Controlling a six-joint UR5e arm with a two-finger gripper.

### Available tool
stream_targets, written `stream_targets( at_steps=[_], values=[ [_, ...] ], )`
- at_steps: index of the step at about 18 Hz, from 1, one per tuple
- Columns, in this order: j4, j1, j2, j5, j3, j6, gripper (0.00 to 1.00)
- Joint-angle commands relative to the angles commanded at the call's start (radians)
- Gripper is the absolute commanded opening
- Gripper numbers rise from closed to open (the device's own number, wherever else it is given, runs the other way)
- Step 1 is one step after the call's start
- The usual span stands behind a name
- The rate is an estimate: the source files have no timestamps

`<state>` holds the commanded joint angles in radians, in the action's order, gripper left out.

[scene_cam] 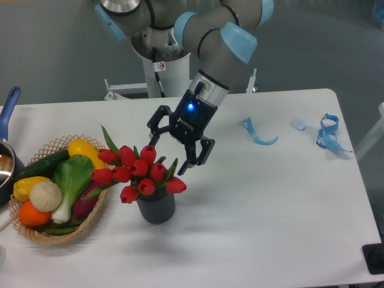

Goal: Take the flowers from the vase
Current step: 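Move the open gripper toward the red tulips in the grey vase, then lower the gripper around the tulip stems and close on them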

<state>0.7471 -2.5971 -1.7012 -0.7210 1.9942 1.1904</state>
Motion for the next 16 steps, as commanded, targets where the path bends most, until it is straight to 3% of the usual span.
stream_targets(
  at_steps=[6,16],
  values=[
    [-0.003,0.018,-0.003,-0.002,0.005,-0.002,1.0],
    [-0.018,0.064,-0.057,-0.002,-0.028,-0.009,1.0]
  ],
)
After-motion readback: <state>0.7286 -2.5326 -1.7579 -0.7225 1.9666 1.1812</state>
